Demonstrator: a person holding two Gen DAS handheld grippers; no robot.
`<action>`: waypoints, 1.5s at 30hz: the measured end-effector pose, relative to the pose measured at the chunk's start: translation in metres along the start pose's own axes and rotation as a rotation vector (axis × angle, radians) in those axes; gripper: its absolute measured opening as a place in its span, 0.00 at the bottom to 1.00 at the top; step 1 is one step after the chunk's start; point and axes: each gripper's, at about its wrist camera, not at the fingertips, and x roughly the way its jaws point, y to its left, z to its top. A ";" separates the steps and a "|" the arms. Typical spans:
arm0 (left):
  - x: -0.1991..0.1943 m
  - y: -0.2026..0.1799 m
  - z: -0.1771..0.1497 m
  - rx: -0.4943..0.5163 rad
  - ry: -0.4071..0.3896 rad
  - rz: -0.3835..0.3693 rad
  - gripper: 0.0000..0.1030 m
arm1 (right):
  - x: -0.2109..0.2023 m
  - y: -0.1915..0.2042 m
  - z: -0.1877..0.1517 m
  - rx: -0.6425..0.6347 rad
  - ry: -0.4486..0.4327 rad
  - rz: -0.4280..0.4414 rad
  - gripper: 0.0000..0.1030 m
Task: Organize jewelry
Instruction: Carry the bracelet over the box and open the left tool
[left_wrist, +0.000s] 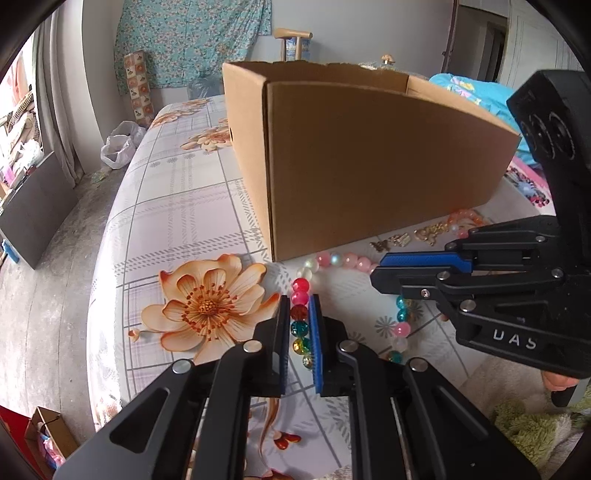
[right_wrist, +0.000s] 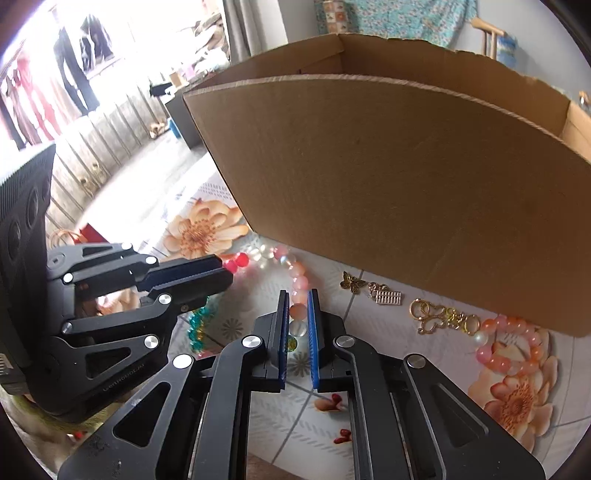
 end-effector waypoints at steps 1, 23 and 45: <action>-0.003 0.000 0.000 -0.003 -0.007 -0.005 0.09 | 0.001 0.001 -0.001 0.004 -0.004 0.004 0.07; -0.128 -0.030 0.050 0.047 -0.286 -0.095 0.09 | -0.102 0.003 0.010 -0.012 -0.307 0.065 0.07; -0.019 0.011 0.144 0.073 -0.095 -0.049 0.09 | -0.018 -0.078 0.119 0.044 -0.070 0.115 0.07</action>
